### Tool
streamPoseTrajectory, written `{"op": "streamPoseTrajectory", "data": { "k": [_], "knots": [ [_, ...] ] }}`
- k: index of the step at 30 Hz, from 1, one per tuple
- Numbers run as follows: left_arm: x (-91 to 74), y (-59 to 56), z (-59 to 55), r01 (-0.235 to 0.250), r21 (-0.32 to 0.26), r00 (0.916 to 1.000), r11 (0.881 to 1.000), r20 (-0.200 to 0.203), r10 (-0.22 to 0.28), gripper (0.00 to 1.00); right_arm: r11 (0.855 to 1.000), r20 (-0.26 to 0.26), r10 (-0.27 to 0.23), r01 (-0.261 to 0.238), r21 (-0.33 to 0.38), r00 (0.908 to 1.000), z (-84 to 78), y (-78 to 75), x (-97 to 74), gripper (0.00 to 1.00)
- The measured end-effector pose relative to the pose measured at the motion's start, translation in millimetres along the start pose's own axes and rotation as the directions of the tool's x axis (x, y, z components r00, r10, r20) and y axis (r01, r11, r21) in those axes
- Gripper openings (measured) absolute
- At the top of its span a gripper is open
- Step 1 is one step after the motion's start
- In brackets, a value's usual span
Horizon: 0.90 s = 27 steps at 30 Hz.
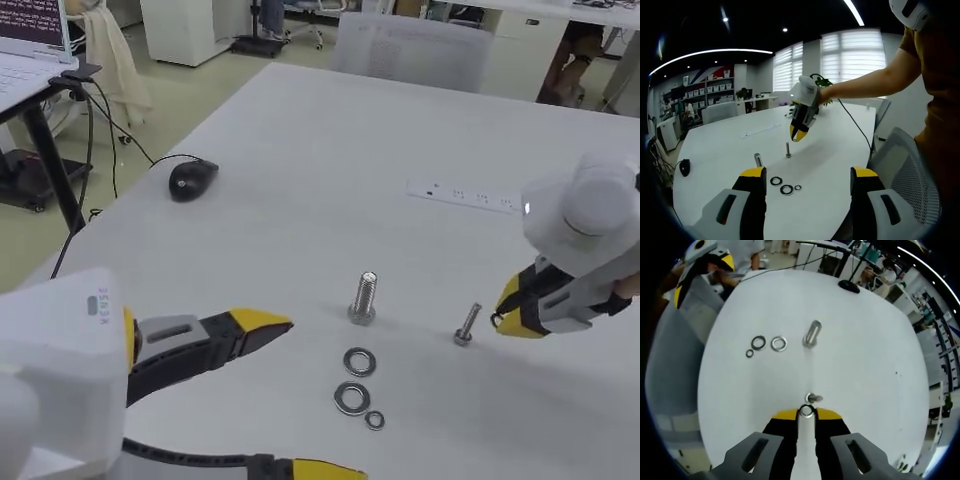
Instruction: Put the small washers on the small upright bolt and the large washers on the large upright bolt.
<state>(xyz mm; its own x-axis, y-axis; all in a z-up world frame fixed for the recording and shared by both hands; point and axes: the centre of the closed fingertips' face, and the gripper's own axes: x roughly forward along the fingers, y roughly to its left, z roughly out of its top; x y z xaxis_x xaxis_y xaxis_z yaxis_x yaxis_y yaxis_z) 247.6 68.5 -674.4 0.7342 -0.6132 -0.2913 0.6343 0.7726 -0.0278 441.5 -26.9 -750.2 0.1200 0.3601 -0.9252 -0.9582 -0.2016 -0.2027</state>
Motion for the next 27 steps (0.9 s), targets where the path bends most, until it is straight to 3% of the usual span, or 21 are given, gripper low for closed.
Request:
{"op": "streamPoseTrajectory", "data": {
  "k": [11, 27],
  "knots": [
    [0.5, 2.7, -2.4, -0.01, -0.014, 0.9999, 1.0, 0.0, 0.01, 0.67, 1.0, -0.006, 0.004, -0.004, -0.031, 1.0, 9.1, -12.0, 9.6, 0.12],
    [-0.6, 6.8, -7.6, -0.022, -0.022, 0.9997, 1.0, -0.003, 0.022, 0.67, 0.998, -0.034, 0.029, -0.03, -0.047, 0.999, 2.4, -11.8, 23.7, 0.12]
  ]
}}
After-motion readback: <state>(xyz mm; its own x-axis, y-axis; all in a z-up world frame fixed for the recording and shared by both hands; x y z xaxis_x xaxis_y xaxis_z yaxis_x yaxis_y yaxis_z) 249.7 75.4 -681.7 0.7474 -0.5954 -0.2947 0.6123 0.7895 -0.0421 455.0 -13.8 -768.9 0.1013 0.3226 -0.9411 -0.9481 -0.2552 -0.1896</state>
